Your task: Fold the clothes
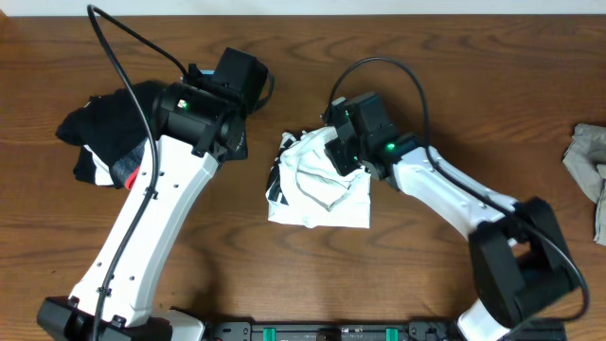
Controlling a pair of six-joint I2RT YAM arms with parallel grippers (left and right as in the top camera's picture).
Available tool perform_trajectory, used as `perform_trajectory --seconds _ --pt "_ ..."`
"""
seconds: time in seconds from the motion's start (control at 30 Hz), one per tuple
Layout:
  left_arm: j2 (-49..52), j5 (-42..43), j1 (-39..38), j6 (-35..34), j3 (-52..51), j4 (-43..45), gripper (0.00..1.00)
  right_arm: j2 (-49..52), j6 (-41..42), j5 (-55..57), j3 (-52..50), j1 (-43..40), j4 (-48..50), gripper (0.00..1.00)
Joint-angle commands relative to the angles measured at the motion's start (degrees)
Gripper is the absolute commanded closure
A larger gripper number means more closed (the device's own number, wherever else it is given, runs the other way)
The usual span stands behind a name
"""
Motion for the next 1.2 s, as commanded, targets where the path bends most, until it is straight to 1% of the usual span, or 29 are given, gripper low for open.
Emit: perform_trajectory --seconds 0.0,0.07,0.13,0.2,0.27,0.37,0.5,0.67,0.7,0.77,0.8,0.83,0.87,1.03,1.17 --pt "-0.3 -0.5 0.1 -0.9 0.7 -0.4 0.27 2.1 -0.7 0.6 0.5 0.2 2.2 0.48" --pt "-0.3 -0.5 0.1 -0.9 0.7 -0.5 0.27 2.4 -0.7 0.9 0.5 0.3 3.2 0.47" --pt "-0.3 -0.5 0.1 -0.9 0.7 -0.5 0.27 2.4 -0.6 3.6 0.5 0.2 4.0 0.57" --pt "-0.3 -0.5 0.1 -0.9 0.7 -0.4 0.27 2.4 -0.6 6.6 0.5 0.1 5.1 0.63" --pt "-0.3 -0.5 0.1 -0.9 0.7 -0.4 0.27 2.4 0.3 10.1 0.5 -0.3 5.7 0.75" --pt "-0.3 -0.5 0.1 -0.9 0.7 -0.5 0.27 2.3 0.9 13.9 0.5 -1.0 5.9 0.82" --pt "-0.3 -0.5 0.1 -0.9 0.7 -0.7 0.27 2.3 2.2 18.4 0.5 -2.8 6.4 0.89" --pt "-0.3 -0.5 0.1 -0.9 0.7 -0.7 0.27 2.0 2.2 18.7 1.0 -5.6 6.4 0.93" --pt "-0.3 -0.5 0.1 -0.9 0.7 -0.7 0.27 1.9 2.1 18.3 1.1 -6.0 6.4 0.93" --pt "-0.3 -0.5 0.1 -0.9 0.7 -0.8 0.27 0.8 -0.2 13.0 1.7 -6.7 4.5 0.86" --pt "-0.3 -0.5 0.1 -0.9 0.7 -0.9 0.27 -0.2 -2.1 9.4 2.0 -6.8 2.8 0.77" --pt "-0.3 -0.5 0.1 -0.9 0.7 -1.1 0.27 -1.4 -3.5 6.4 2.3 -6.7 1.0 0.65" --pt "-0.3 -0.5 0.1 -0.7 0.7 -1.1 0.27 -2.7 -3.9 4.7 2.6 -6.7 -0.9 0.57" --pt "-0.3 -0.5 0.1 0.2 0.7 -1.3 0.27 -14.0 -3.6 1.2 3.6 -6.7 -11.1 0.5" --pt "-0.3 -0.5 0.1 0.2 0.7 -1.3 0.27 -21.3 -3.6 -9.0 3.6 -6.3 -18.9 0.52"
